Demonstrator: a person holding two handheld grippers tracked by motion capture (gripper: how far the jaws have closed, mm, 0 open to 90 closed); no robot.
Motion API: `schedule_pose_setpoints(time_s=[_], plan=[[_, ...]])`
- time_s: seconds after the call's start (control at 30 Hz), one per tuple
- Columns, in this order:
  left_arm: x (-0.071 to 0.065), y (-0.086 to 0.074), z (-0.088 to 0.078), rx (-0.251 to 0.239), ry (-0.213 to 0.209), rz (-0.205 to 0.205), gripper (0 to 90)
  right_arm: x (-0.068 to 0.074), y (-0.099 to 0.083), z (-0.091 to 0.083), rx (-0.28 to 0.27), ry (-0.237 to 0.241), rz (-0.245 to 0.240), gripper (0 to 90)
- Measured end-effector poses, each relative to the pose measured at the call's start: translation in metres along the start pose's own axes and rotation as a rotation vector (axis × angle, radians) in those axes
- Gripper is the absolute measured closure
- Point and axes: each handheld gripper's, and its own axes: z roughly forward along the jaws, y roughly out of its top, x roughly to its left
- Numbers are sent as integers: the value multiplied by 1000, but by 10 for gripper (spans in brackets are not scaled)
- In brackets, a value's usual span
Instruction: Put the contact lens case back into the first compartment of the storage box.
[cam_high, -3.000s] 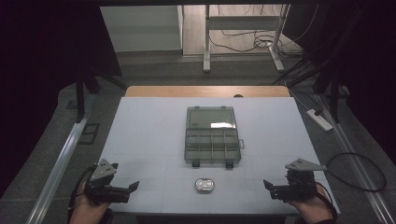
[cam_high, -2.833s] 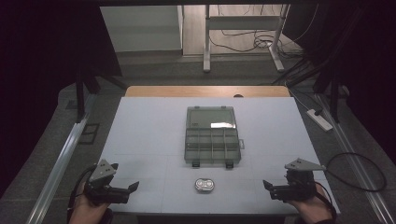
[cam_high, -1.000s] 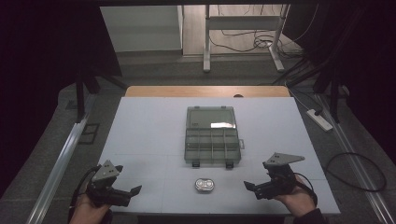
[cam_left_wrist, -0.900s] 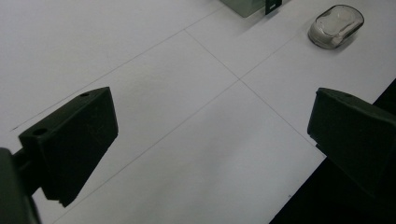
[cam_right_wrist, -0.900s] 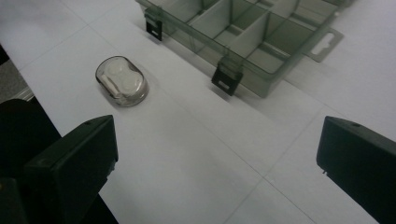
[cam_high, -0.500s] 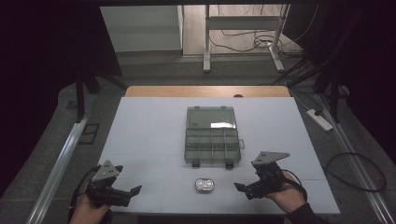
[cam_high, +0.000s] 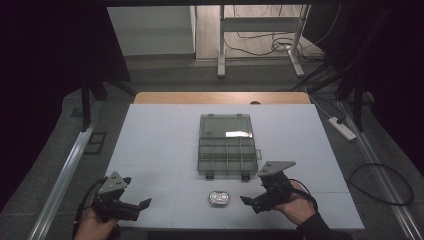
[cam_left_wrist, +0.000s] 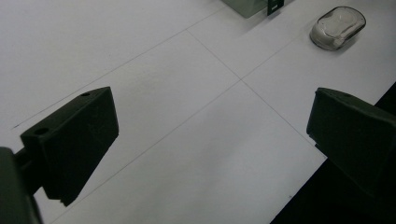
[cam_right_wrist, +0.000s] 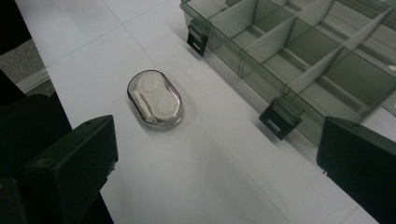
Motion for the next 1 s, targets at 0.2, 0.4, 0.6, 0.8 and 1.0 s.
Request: schedule_pose_setpoints(time_s=[0.2,0.4,0.6,0.8,1.0], plan=[[1,0,0,-3,7,-12,25,3,6,8,9,14,-15,0],[0,0,0,-2,8,-4,26,5,9,13,21,30,-28,0],[-1,0,0,0,9,2,26,9,12,21,47,40,-50,0],[-1,0,0,1,10,2,26,13,15,29,71,50,-63,0],[-1,0,0,1,10,3,26,17,20,36,89,51,-78,0]])
